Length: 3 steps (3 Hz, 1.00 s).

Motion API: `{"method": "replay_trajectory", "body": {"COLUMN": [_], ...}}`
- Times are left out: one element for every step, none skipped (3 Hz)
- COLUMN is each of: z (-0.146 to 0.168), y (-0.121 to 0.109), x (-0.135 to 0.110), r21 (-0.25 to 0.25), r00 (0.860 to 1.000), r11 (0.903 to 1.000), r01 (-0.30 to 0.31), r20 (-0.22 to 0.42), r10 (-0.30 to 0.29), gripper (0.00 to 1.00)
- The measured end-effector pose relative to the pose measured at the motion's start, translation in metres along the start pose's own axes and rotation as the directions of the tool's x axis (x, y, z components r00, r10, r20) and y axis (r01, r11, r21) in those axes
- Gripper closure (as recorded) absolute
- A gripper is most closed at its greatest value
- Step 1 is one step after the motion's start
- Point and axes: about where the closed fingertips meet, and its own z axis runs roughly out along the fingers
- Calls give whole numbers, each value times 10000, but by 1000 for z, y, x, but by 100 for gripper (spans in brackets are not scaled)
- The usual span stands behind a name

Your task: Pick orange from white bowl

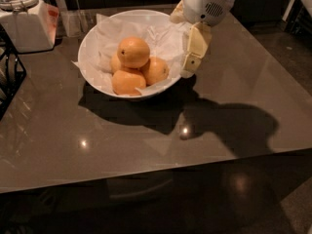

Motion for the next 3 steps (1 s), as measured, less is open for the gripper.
{"method": "replay_trajectory", "body": {"z": [0,13,34], "y": [0,-13,-32], "x": [0,-8,-26], "r21": [-1,-104,-499], "r00": [10000,9982,9937], "r11": [10000,9999,9981], "r01": [0,65,373], "r20": [5,598,1075], "r10": [0,-58,-318], "gripper": [0,0,0]}}
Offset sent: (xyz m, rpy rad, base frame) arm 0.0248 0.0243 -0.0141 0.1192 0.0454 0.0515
